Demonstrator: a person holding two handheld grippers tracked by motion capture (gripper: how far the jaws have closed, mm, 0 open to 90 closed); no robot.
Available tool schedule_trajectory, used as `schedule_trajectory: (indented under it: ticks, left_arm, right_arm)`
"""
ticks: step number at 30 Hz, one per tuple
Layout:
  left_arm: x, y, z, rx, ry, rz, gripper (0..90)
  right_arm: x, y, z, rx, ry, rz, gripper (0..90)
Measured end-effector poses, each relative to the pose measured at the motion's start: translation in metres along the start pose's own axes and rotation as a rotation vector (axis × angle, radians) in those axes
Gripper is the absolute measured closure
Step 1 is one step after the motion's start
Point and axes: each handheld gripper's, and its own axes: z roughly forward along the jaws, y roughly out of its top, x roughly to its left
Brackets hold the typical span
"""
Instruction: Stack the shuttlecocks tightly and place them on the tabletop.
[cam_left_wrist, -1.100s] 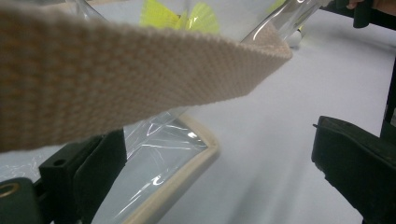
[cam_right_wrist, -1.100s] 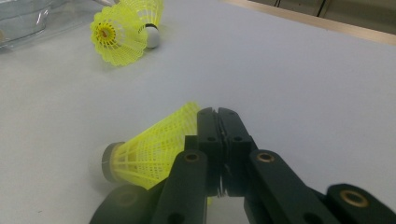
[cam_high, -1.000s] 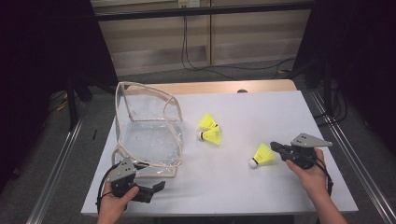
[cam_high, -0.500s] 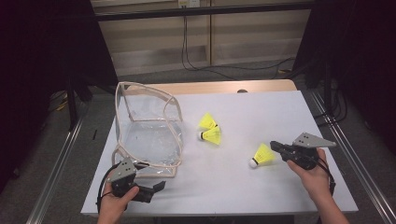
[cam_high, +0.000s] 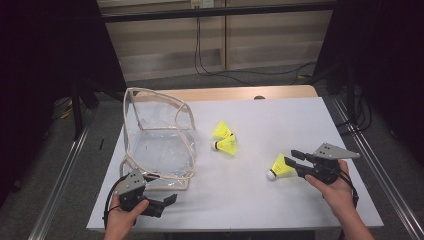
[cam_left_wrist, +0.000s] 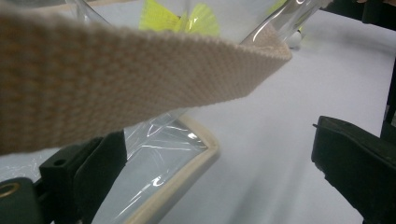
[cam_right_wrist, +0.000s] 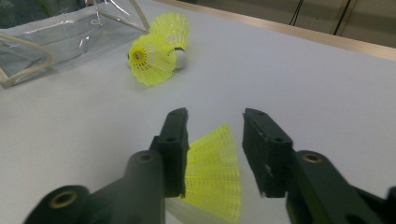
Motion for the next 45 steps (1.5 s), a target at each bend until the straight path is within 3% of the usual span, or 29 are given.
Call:
schedule_trajectory:
  ticks: [9,10,16,38,45]
  left_arm:
    - [0.0,0.0,0.0,-0.005,0.0,-0.006,3.4]
    - [0.0,0.0,0.0,-0.004,-0.001,-0.003,3.4]
    - [0.0,0.0,0.0,-0.005,-0.001,-0.004,3.4]
    - [0.0,0.0,0.0,-0.003,-0.002,0.002,3.3]
    - [-0.001,0.0,0.0,-0.006,-0.002,0.001,3.3]
  right_arm:
    - [0.0,-0.001,0.002,0.008,0.029,-0.002,41.7]
    - [0.0,-0.002,0.003,0.012,0.034,0.002,36.7]
    - [0.0,-0.003,0.005,0.017,0.04,0.005,29.1]
    - [-0.004,-0.014,0.014,0.069,0.057,0.034,10.2]
    - [-0.004,-0.017,0.016,0.093,0.068,0.017,9.6]
